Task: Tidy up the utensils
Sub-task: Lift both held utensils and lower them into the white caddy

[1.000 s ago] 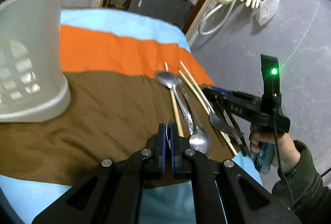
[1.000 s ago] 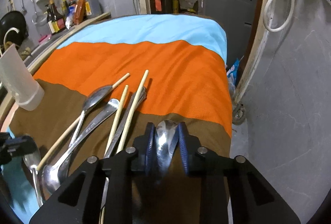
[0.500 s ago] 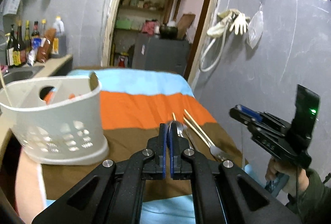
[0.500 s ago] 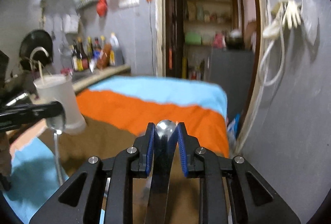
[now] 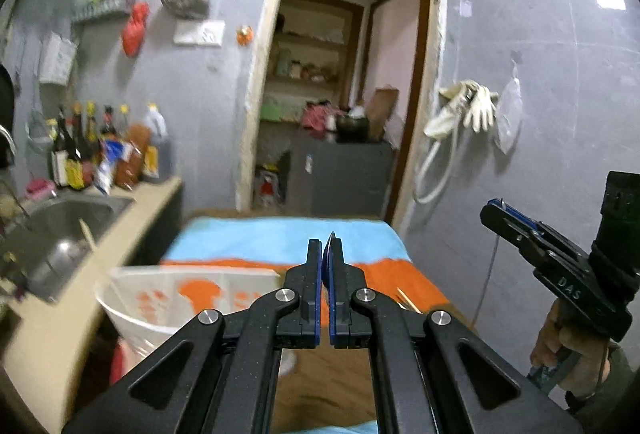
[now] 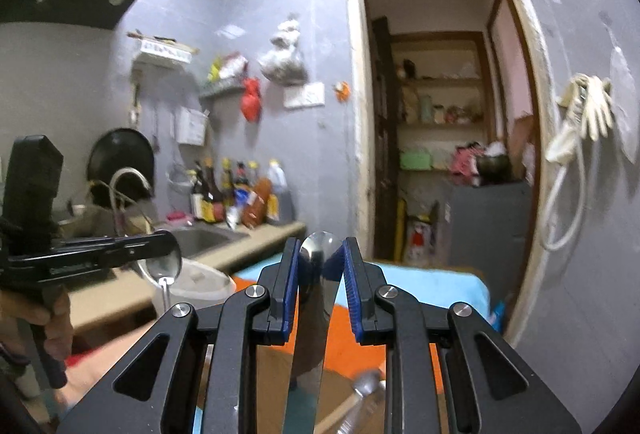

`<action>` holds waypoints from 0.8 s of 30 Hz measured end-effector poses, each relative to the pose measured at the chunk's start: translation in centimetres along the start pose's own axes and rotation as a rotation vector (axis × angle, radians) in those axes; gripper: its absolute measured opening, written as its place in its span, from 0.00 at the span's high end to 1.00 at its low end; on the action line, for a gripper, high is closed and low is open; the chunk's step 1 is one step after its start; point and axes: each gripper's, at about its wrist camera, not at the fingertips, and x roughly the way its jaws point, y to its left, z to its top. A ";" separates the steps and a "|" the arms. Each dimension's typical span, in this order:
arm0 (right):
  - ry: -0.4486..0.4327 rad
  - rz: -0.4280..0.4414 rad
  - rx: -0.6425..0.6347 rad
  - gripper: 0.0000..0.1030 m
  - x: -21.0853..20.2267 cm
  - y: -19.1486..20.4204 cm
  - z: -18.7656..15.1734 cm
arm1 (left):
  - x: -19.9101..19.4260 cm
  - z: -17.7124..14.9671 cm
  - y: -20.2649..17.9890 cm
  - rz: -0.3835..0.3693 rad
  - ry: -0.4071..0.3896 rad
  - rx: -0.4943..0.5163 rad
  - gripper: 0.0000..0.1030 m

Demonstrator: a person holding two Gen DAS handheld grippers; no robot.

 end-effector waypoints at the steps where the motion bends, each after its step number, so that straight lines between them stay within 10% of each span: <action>1: -0.014 0.015 0.000 0.82 0.4 0.6 0.5 | -0.4 0.6 0.6 0.018 -0.016 0.004 0.99; 12: -0.155 0.128 0.005 0.82 6.0 6.0 4.8 | -3.6 4.4 7.9 0.252 -0.131 0.036 0.99; 24: -0.158 0.131 -0.035 0.82 12.5 9.5 2.7 | -0.3 1.6 11.4 0.454 -0.156 0.158 0.99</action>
